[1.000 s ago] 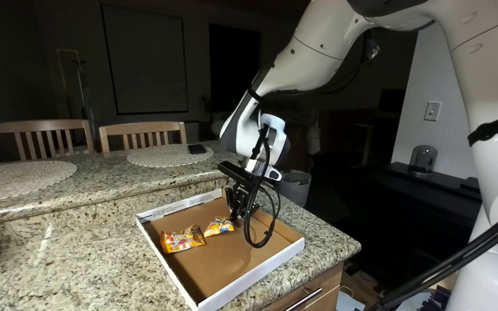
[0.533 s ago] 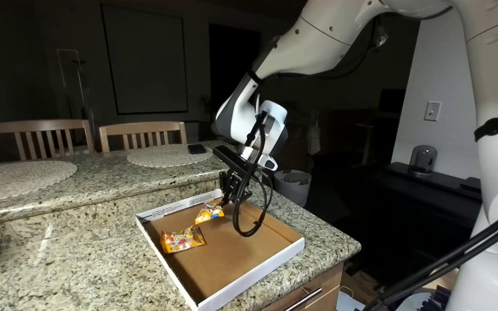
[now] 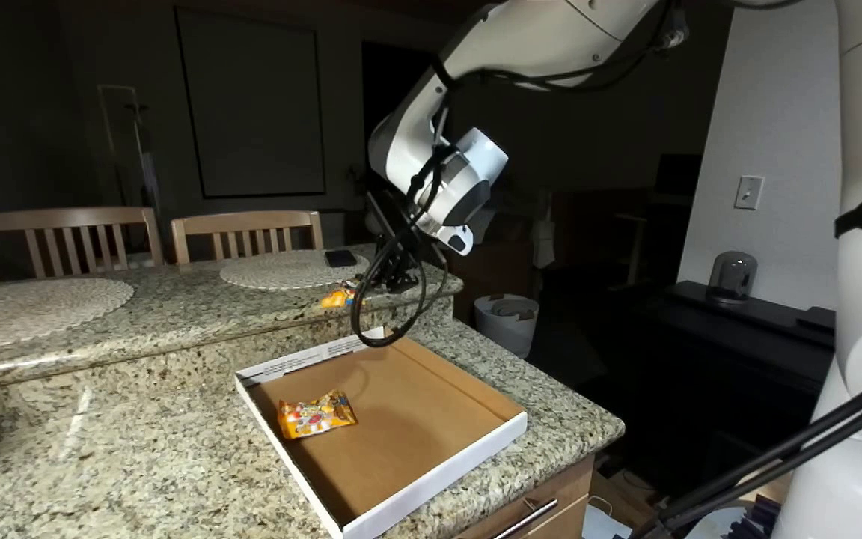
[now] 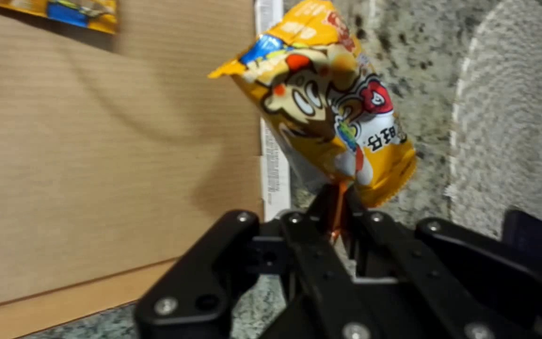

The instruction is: Pick up the two objects on the cover box and put them on the counter

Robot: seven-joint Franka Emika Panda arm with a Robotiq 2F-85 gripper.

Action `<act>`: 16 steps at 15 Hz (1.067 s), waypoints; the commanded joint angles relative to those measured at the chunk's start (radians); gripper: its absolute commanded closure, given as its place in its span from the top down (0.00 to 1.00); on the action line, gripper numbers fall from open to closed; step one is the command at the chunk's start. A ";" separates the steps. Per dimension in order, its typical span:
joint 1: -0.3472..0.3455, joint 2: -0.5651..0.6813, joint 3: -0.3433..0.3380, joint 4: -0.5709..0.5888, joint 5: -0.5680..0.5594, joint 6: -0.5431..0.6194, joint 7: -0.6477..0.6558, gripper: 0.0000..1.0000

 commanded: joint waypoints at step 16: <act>-0.015 0.330 -0.038 0.509 -0.114 -0.009 0.104 0.56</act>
